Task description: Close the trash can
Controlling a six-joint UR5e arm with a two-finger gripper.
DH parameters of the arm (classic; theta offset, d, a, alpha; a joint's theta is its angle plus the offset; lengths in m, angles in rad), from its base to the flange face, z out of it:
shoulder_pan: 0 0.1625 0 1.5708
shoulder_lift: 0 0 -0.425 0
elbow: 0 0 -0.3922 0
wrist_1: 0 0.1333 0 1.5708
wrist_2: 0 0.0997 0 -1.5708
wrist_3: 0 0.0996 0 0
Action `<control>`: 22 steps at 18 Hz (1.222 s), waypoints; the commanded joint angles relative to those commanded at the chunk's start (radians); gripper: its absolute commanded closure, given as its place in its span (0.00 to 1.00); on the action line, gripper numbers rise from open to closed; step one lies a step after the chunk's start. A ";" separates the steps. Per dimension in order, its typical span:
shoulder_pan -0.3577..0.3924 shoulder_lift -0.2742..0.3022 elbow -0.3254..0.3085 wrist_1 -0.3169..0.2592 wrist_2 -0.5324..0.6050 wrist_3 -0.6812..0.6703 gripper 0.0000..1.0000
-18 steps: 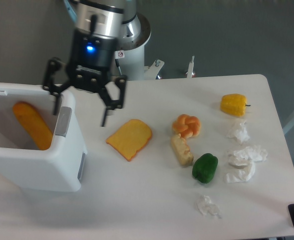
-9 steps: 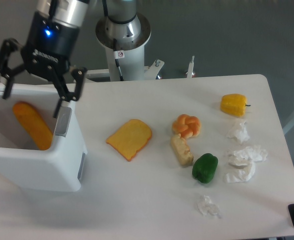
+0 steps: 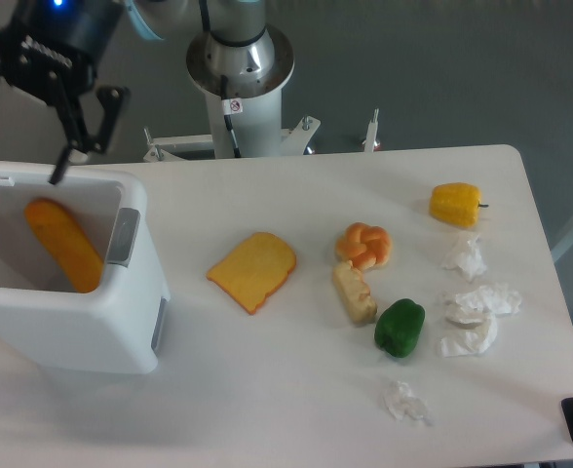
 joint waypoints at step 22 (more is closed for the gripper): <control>-0.210 0.014 -0.020 0.002 -0.062 -0.005 0.00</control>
